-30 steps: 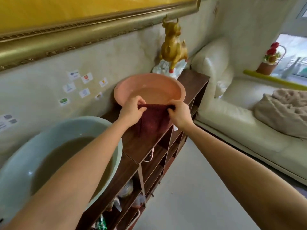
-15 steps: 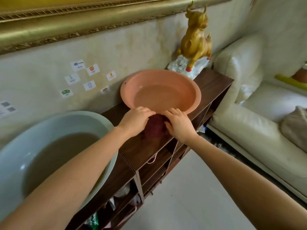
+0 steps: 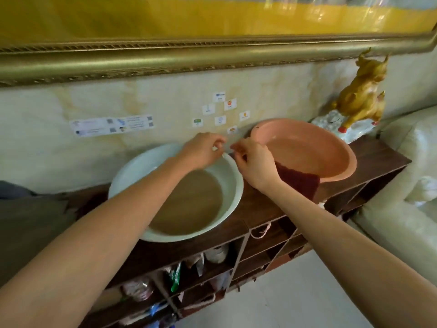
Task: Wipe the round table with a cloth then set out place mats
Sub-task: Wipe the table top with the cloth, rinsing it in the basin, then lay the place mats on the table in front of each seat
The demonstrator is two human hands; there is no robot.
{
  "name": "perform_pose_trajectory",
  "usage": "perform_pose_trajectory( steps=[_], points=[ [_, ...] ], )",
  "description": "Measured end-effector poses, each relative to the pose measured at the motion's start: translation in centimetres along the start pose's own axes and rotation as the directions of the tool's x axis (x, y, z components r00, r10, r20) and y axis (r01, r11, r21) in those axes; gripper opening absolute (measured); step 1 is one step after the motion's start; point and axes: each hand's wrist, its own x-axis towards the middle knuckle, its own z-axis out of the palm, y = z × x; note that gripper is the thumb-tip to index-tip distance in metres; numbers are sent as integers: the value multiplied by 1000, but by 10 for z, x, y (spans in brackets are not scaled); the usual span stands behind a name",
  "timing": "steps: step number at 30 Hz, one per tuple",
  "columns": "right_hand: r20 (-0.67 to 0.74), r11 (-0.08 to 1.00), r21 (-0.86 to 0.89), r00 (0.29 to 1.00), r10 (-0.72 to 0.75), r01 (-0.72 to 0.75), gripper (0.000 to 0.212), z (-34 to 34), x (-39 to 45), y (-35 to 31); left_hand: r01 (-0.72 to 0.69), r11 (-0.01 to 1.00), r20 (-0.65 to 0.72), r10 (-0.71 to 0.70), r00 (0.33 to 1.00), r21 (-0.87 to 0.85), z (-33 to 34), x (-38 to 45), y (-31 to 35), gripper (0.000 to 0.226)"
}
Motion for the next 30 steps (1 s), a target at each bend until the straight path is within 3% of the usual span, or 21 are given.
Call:
perform_pose_trajectory(
  steps=[5, 10, 12, 17, 22, 24, 27, 30],
  points=[
    [136, 981, 159, 981, -136, 114, 21, 64, -3, -127, 215, 977, -195, -213, 957, -13, -75, -119, -80, 32],
    [278, 943, 246, 916, -290, 224, 24, 139, -42, -256, 489, 872, -220, -470, 855, 37, -144, -292, -171, 40],
    [380, 929, 248, 855, -353, 273, 22, 168, -67, -289, 584, 810, -174, -568, 804, 52, -159, -359, -201, 39],
    [622, 827, 228, 576, -530, 515, 39, 232, -100, -368, 826, 563, -96, -823, 561, 2, -192, -476, -262, 62],
    [677, 626, 210, 351, -647, 751, 54, 277, -76, -407, 880, 416, 39, -900, 435, -229, -181, -494, -283, 88],
    [705, 510, 224, 224, -673, 830, 61, 299, -60, -419, 881, 335, 111, -914, 390, -334, -169, -490, -289, 89],
    [740, 287, 291, -24, -672, 913, 88, 337, -33, -442, 853, 218, 152, -934, 323, -474, -160, -475, -307, 81],
    [745, 114, 342, -195, -638, 933, 117, 373, -12, -462, 875, 119, 121, -973, 197, -469, -152, -452, -326, 112]
  ],
)
